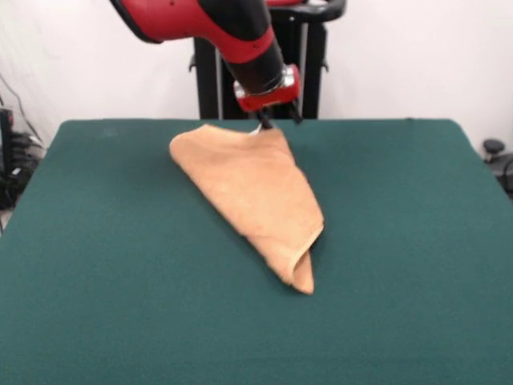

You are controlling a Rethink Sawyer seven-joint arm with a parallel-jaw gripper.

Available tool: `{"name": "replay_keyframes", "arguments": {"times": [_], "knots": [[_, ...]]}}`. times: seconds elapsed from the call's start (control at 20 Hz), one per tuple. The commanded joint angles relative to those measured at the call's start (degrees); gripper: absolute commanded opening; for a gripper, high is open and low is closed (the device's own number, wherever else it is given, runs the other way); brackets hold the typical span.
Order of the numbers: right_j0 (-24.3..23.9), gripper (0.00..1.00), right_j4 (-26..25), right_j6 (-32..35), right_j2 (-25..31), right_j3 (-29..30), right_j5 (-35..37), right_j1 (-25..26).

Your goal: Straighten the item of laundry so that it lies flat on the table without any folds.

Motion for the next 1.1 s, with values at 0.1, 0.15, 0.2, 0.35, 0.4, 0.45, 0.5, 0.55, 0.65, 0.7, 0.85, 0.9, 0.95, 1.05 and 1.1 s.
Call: {"name": "replay_keyframes", "arguments": {"times": [0.1, 0.15, 0.2, 0.35, 0.4, 0.45, 0.5, 0.55, 0.65, 0.7, 0.85, 0.9, 0.95, 1.05, 1.1], "knots": [[4.21, 1.00, 6.51, 5.93, 2.96, 1.48, 21.62, 3.15], [4.19, 1.00, 6.63, 5.89, 2.91, 1.84, 22.98, 2.91], [4.08, 1.00, 6.62, 5.94, 2.99, 2.08, 22.94, 2.74], [4.25, 1.00, 6.56, 6.03, 2.90, 1.95, 24.12, 2.15], [4.28, 1.00, 6.58, 6.15, 2.81, 2.07, 24.55, 1.87], [4.19, 1.00, 6.57, 6.16, 2.88, 2.23, 24.49, 1.61], [4.17, 1.00, 6.49, 6.19, 2.93, 2.23, 24.40, 1.36], [4.18, 1.00, 6.40, 6.24, 2.90, 2.22, 24.38, 1.20], [4.12, 1.00, 6.30, 6.28, 2.87, 2.24, 24.13, 1.03], [4.08, 1.00, 6.29, 6.29, 2.88, 2.36, 24.05, 0.84], [4.26, 1.00, 6.16, 6.48, 2.59, 2.12, 23.89, 0.75], [4.41, 1.00, 6.20, 6.78, 2.37, 2.34, 24.11, 0.37], [4.74, 1.00, 6.55, 7.36, 1.87, 2.58, 26.31, -0.38], [5.05, 1.00, 8.18, 8.59, 1.44, 4.22, 32.84, -2.23], [5.04, 1.00, 10.16, 9.82, 1.61, 5.77, 38.68, -3.34]]}}
